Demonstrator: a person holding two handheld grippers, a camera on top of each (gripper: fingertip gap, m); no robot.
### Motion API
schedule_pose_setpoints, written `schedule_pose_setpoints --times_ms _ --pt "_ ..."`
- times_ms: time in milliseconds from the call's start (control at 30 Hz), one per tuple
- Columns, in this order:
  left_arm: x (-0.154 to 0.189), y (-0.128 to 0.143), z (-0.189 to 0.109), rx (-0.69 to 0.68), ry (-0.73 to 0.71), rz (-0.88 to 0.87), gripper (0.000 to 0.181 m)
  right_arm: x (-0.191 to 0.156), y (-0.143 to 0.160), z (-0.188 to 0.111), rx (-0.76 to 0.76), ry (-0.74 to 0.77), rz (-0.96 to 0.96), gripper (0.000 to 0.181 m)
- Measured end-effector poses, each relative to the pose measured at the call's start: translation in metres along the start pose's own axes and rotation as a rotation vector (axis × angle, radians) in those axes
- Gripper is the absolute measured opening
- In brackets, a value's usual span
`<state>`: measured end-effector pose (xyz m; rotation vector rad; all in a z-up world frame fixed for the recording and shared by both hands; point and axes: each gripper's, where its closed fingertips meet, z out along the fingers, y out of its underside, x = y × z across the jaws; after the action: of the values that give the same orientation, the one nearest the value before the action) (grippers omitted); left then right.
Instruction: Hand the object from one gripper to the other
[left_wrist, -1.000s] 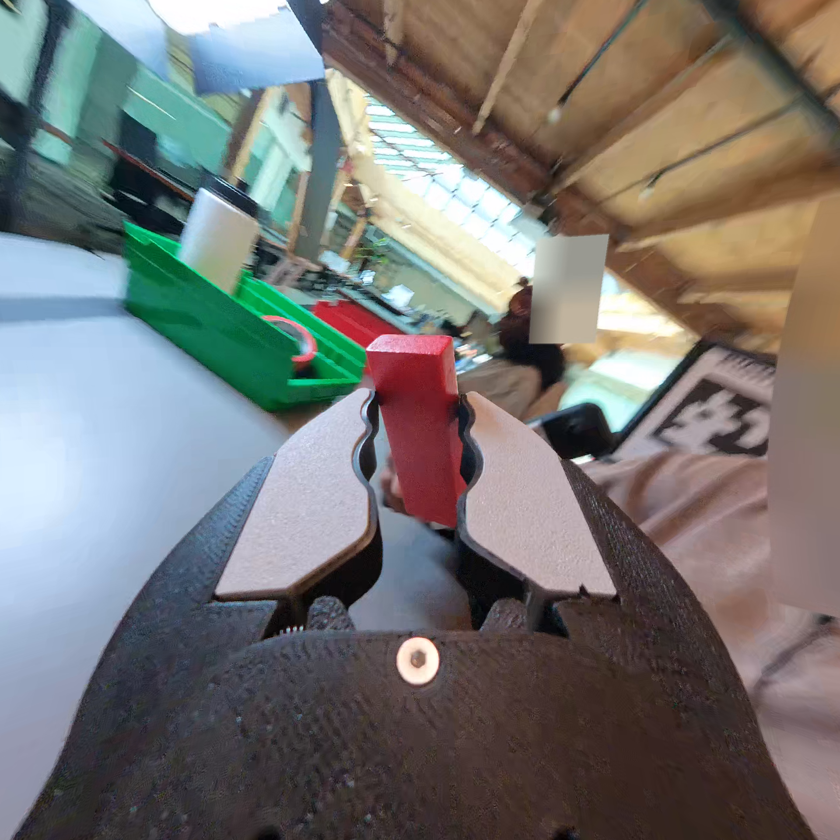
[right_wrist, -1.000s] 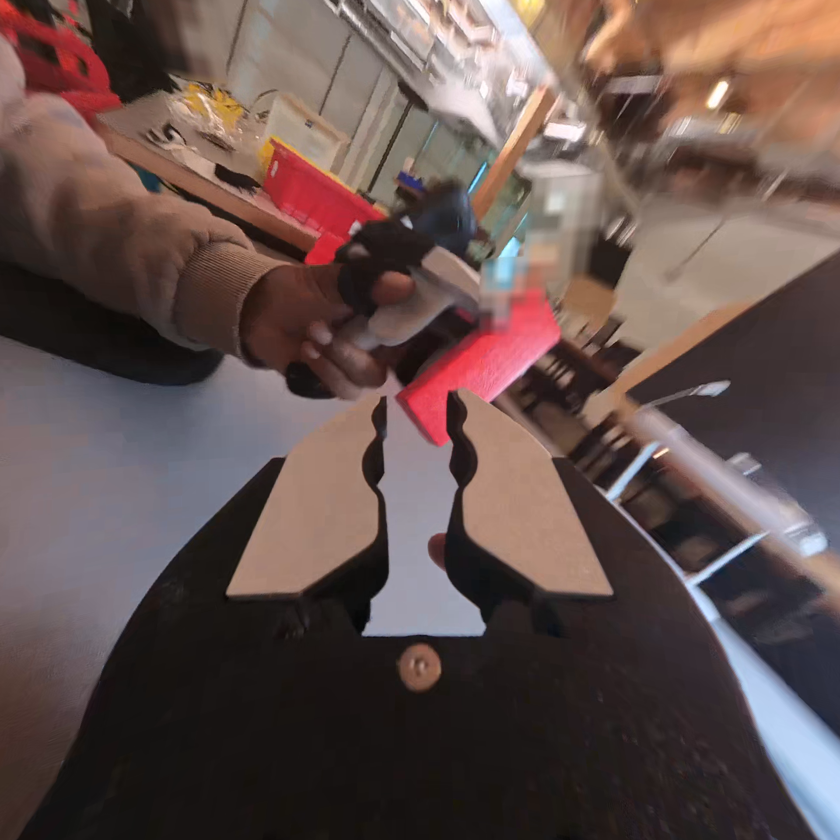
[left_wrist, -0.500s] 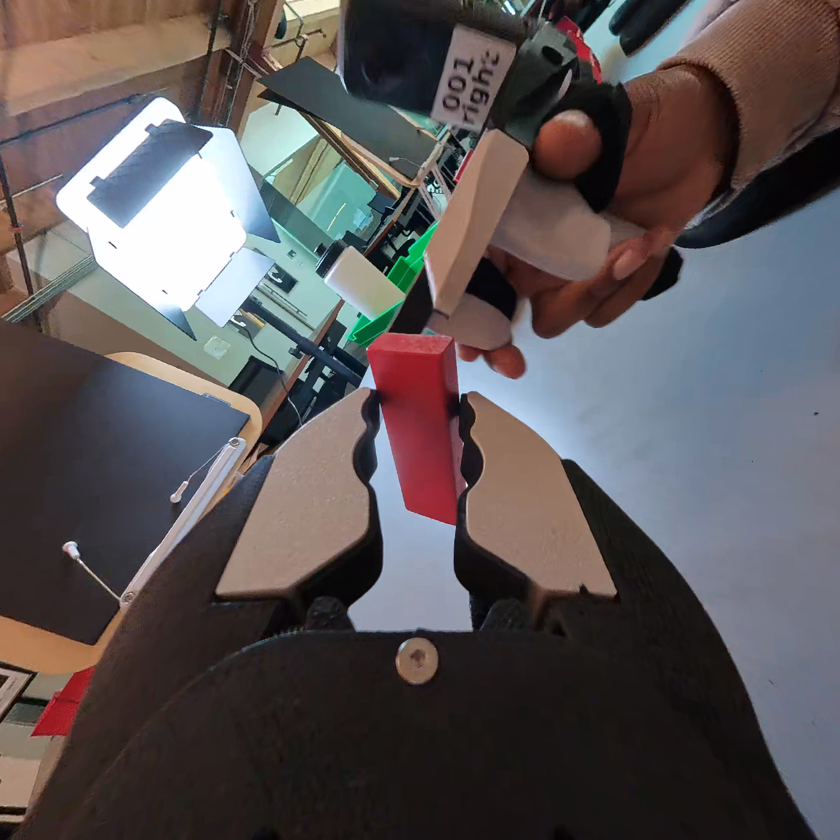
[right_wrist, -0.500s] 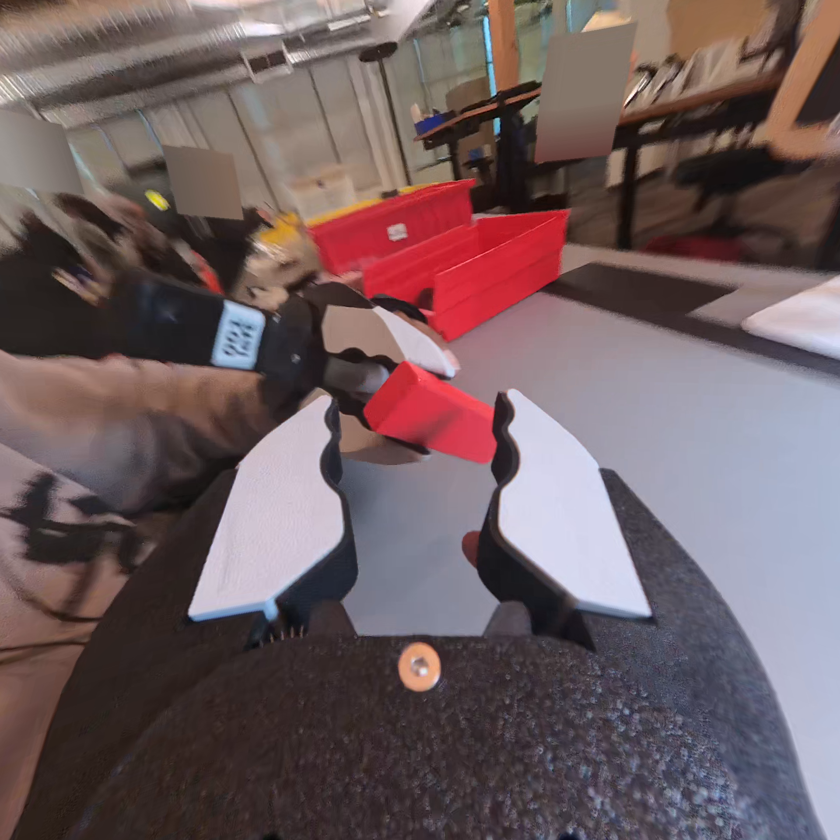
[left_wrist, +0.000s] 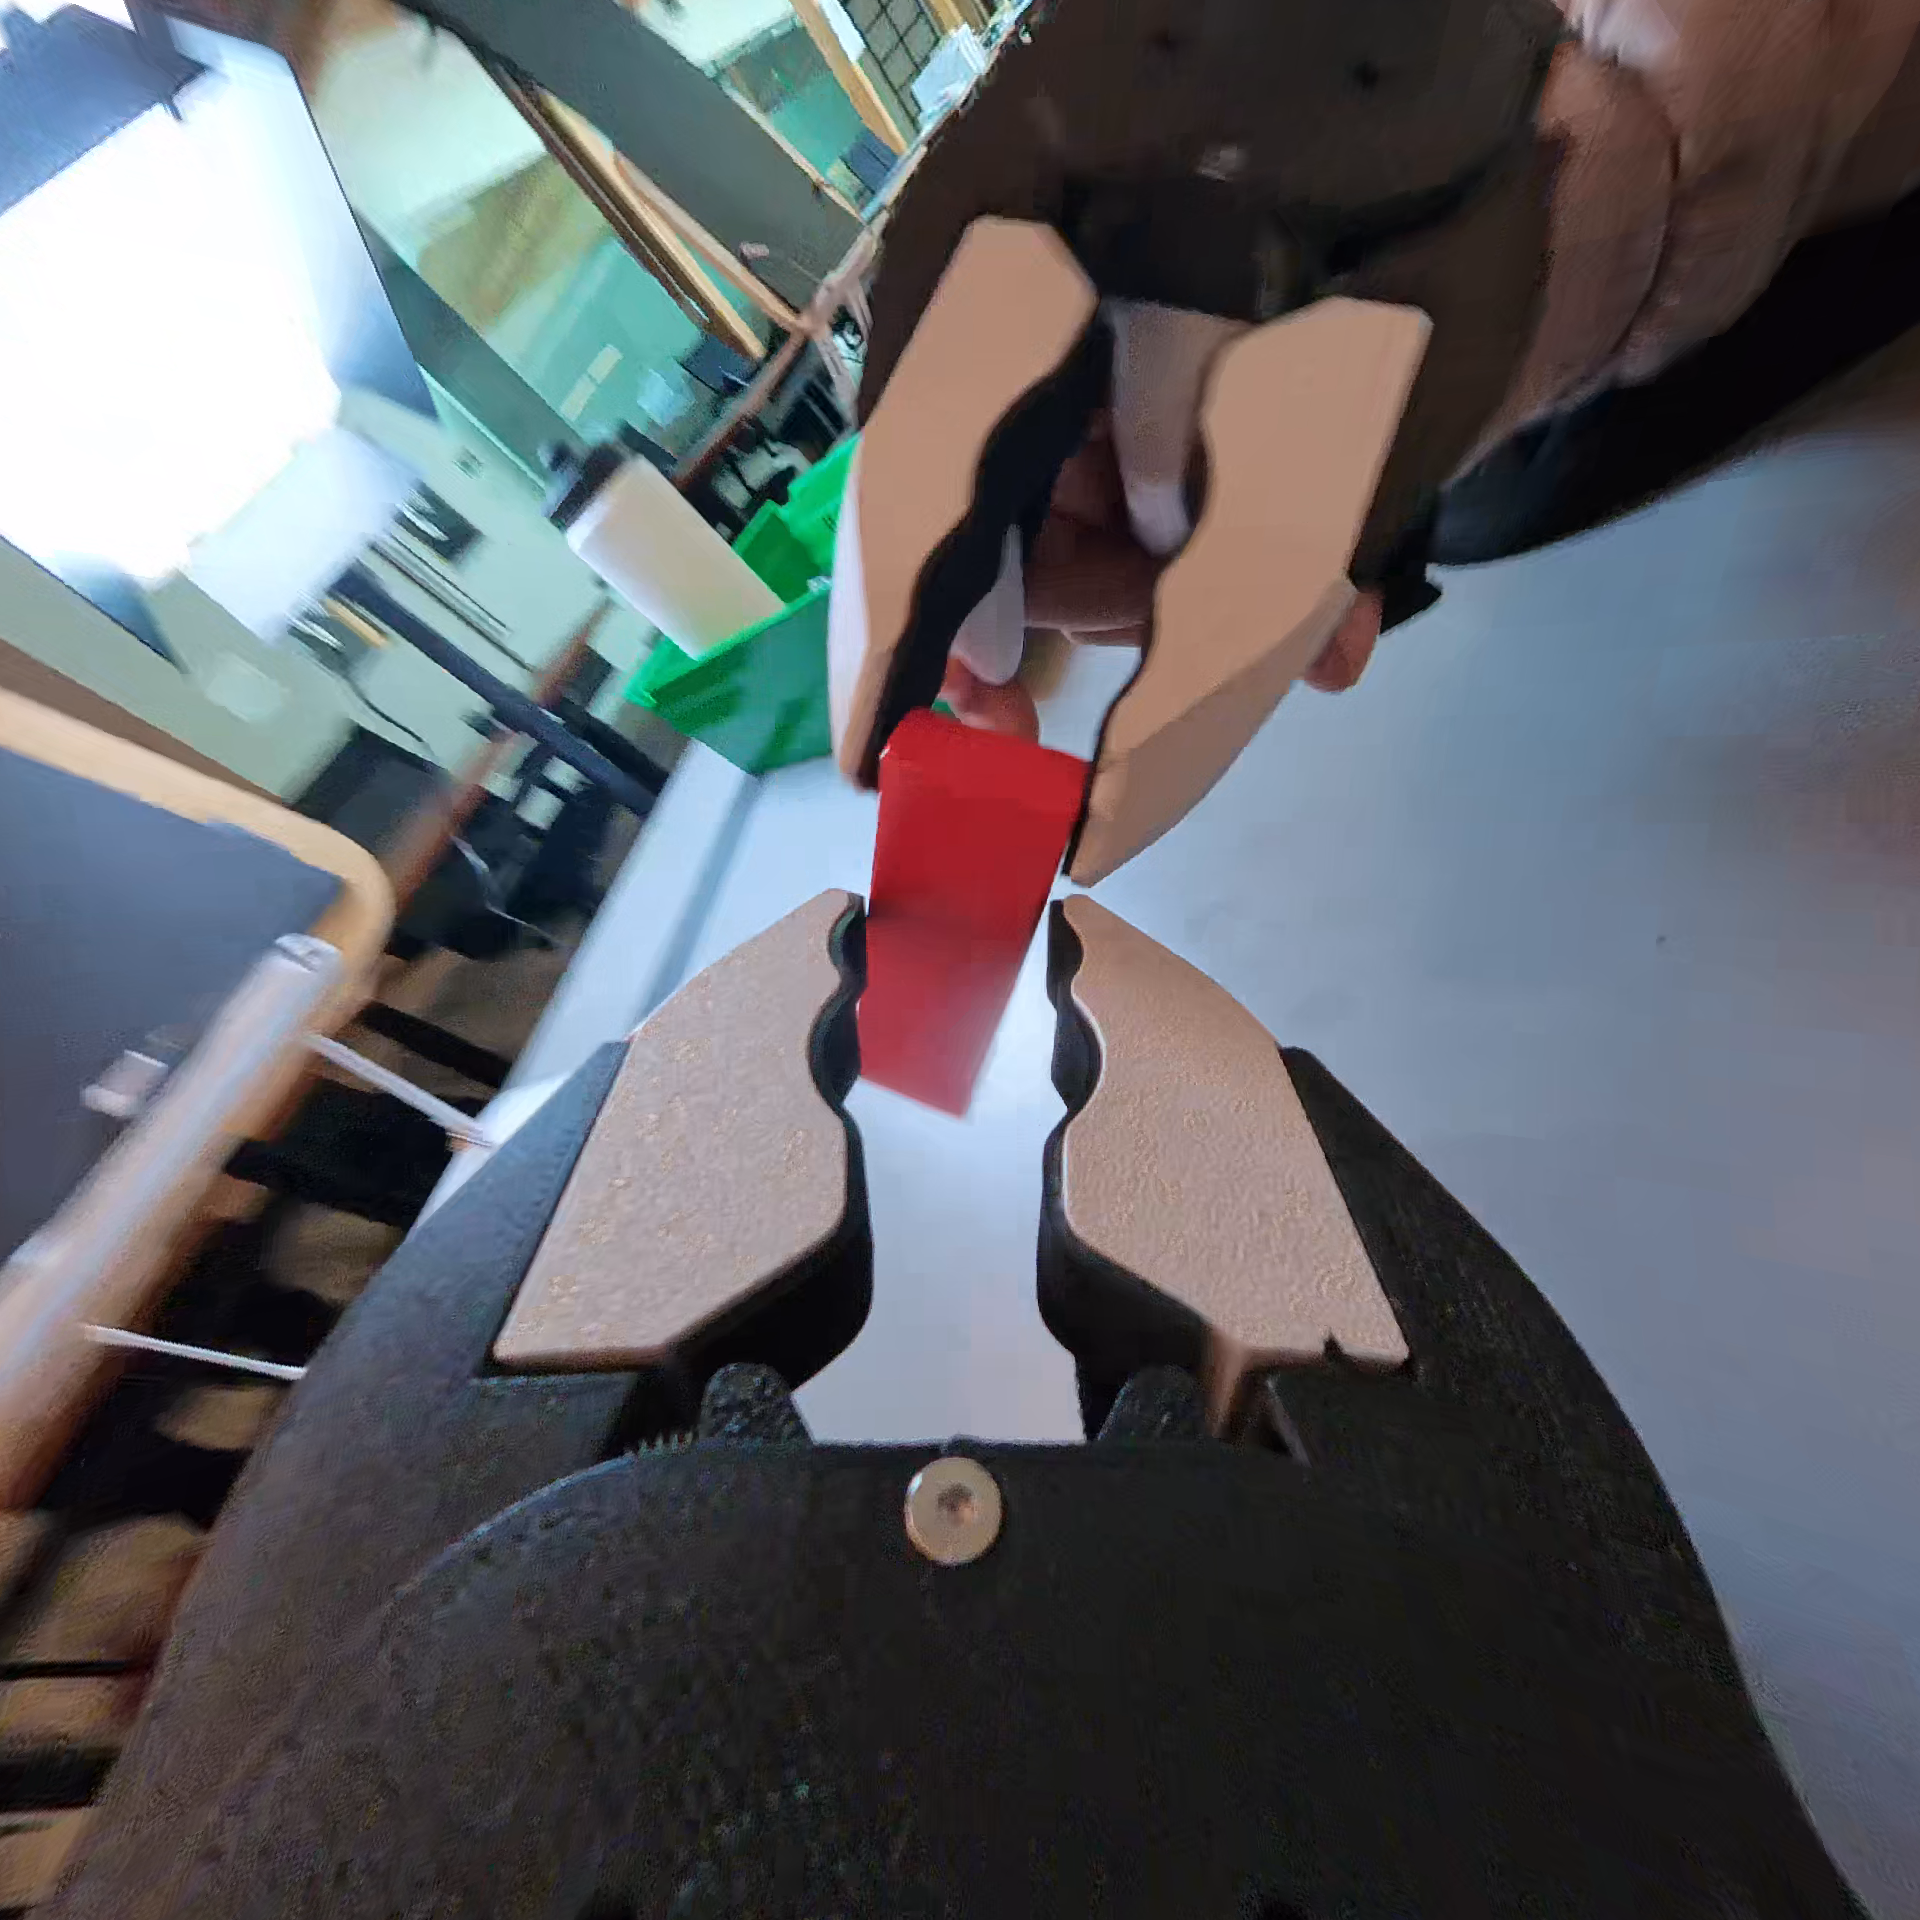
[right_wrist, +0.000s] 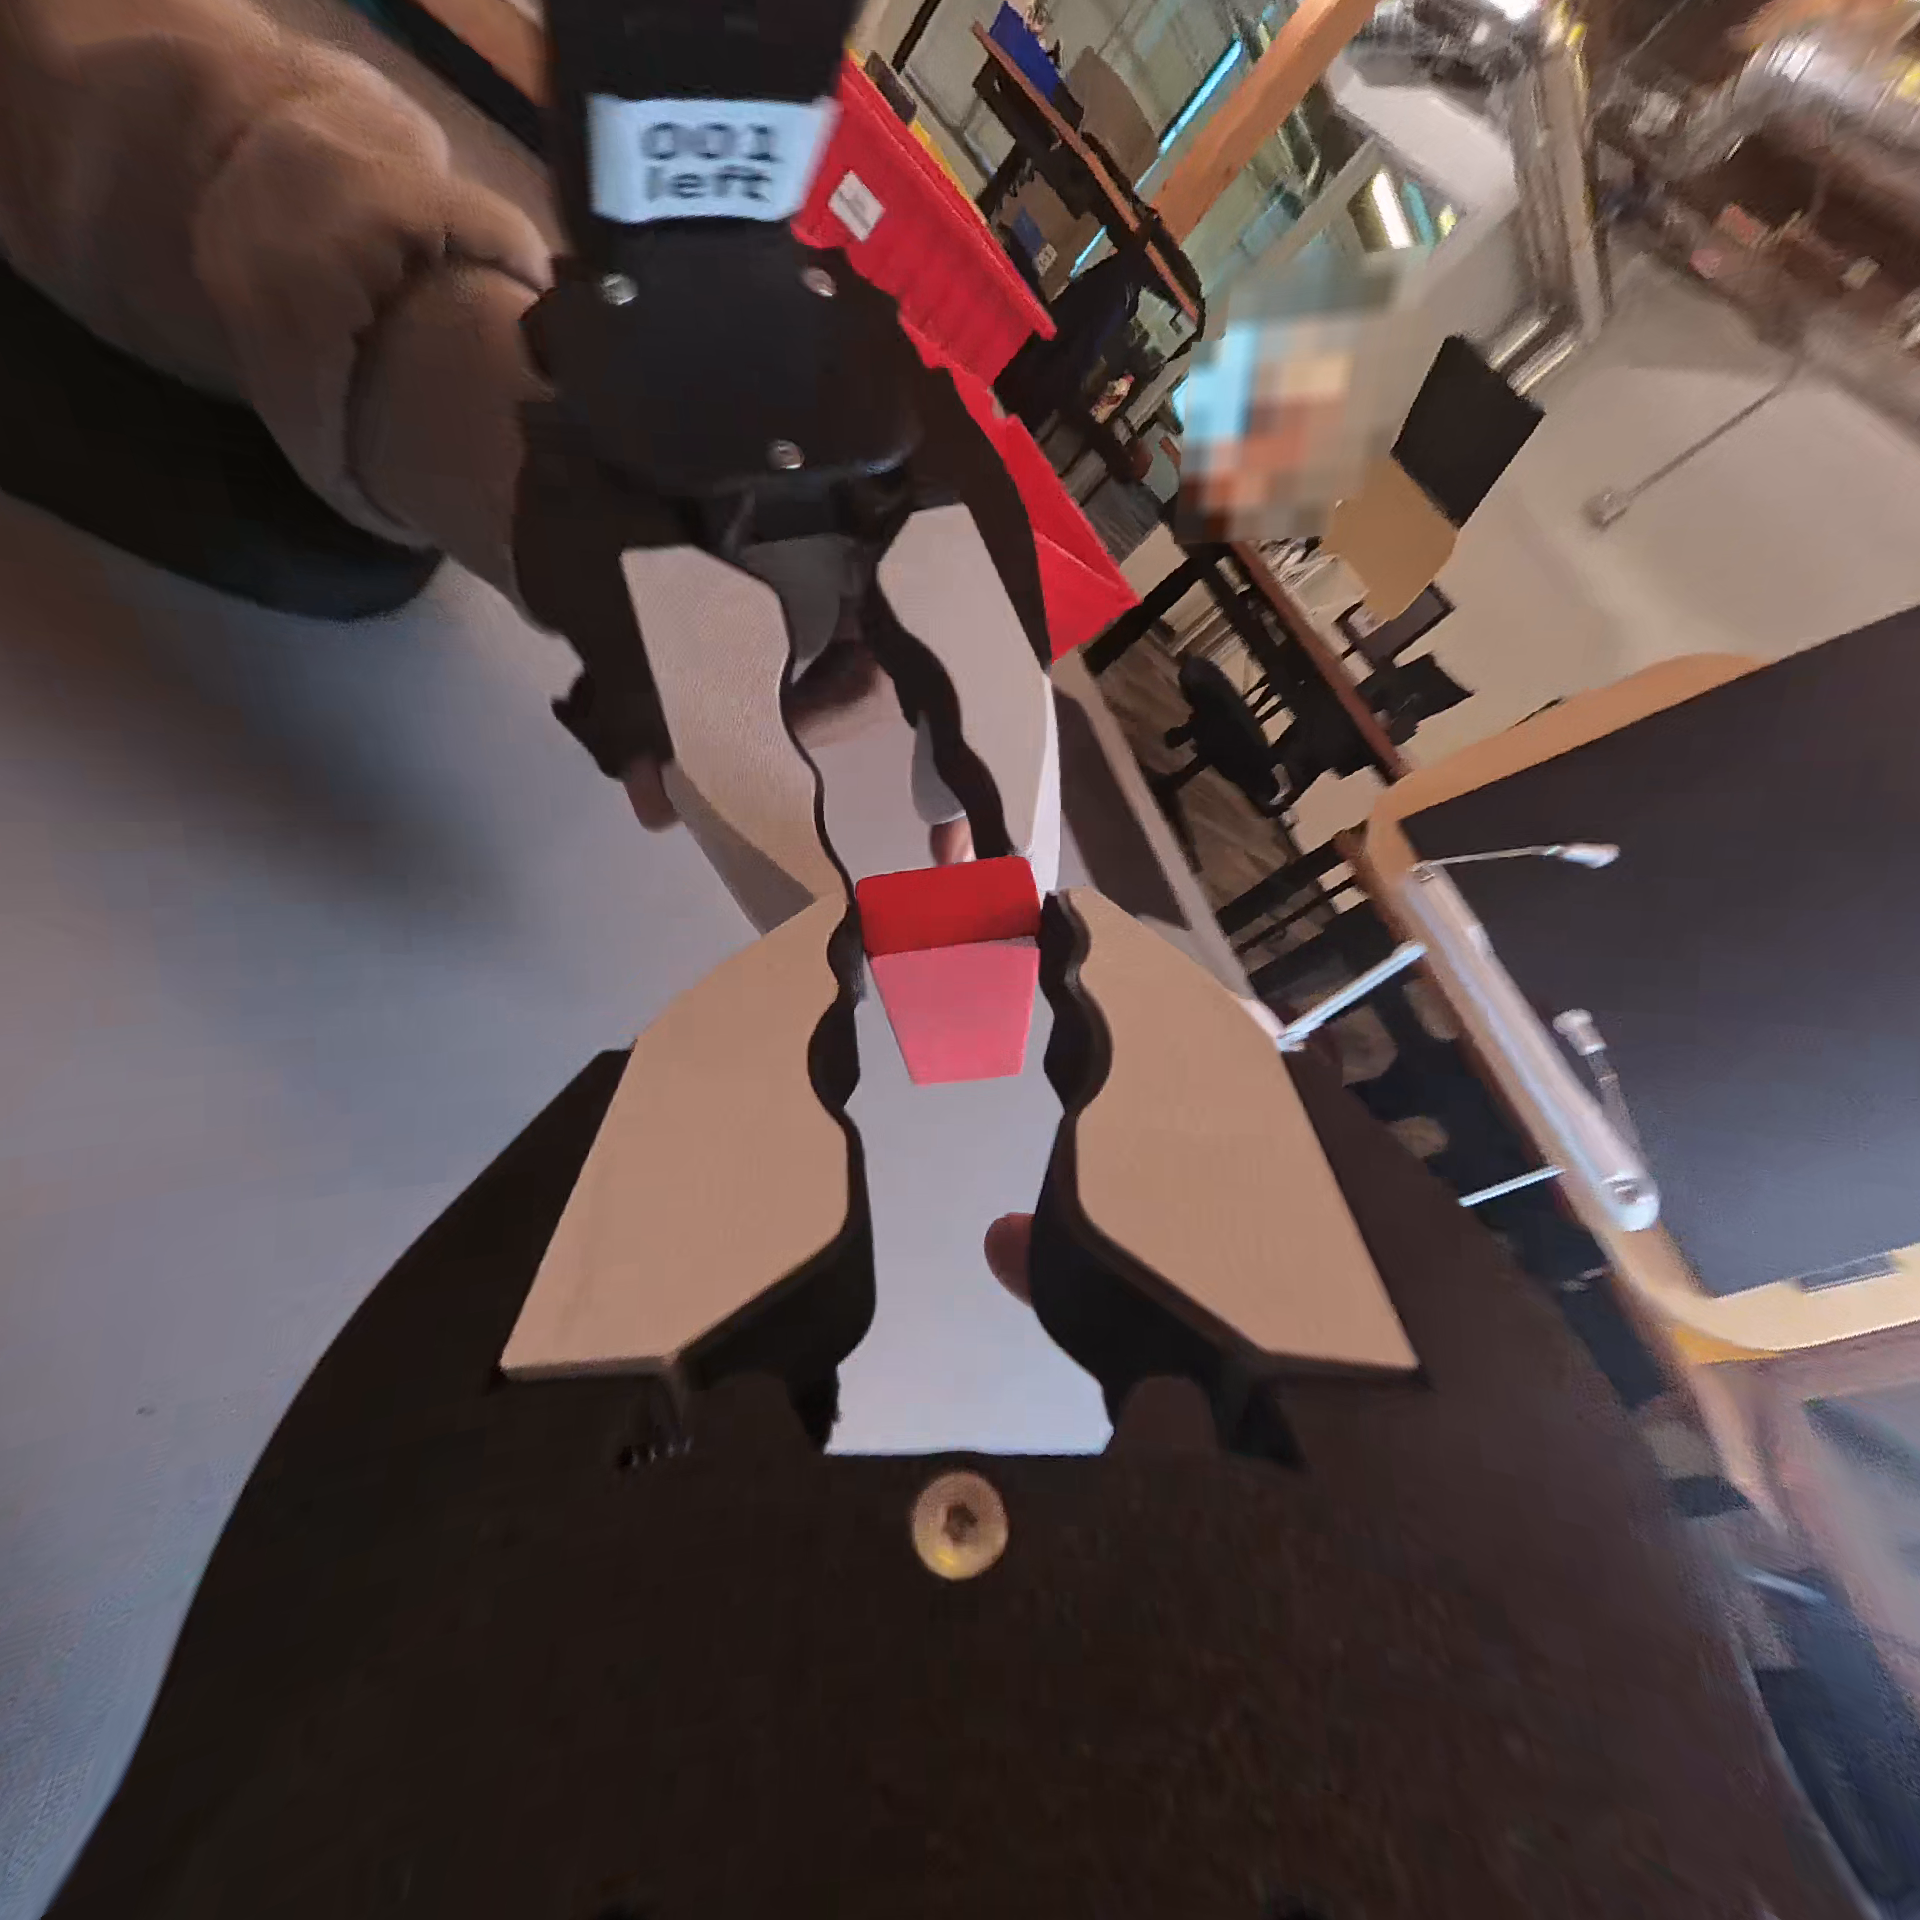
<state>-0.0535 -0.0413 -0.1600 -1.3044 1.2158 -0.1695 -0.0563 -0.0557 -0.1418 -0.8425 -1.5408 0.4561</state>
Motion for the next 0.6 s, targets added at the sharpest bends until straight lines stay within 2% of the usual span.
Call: schedule_pose_setpoints --times_ms 100,167,267,333,400,467,533,600 --pt "-0.01 0.005 -0.004 0.074 0.14 -0.461 0.052 0.0 -0.002 -0.005 0.04 0.028 -0.162 0.033" --pt "-0.022 0.009 -0.006 0.131 0.23 -0.862 0.054 -0.001 -0.001 -0.007 0.054 0.069 -0.288 0.033" --pt "-0.029 0.013 -0.004 0.25 0.417 -1.46 0.059 -0.004 0.003 -0.003 0.03 0.165 -0.576 0.033" --pt "-0.029 0.017 0.0 0.316 0.494 -1.711 0.06 -0.01 0.005 0.002 0.034 0.199 -0.699 0.033" --pt "-0.021 0.019 0.006 0.313 0.519 -1.786 0.059 -0.02 0.005 0.007 0.061 0.191 -0.755 0.033" --pt "-0.019 0.012 0.009 0.325 0.521 -1.772 0.053 -0.03 0.009 0.014 0.056 0.171 -0.797 0.033" --pt "-0.02 0.012 0.009 0.306 0.464 -1.682 0.039 -0.033 0.008 0.016 0.058 0.183 -0.809 0.034" --pt "-0.026 0.011 0.004 0.311 0.435 -1.609 0.037 -0.033 0.012 0.017 0.048 0.151 -0.721 0.035"
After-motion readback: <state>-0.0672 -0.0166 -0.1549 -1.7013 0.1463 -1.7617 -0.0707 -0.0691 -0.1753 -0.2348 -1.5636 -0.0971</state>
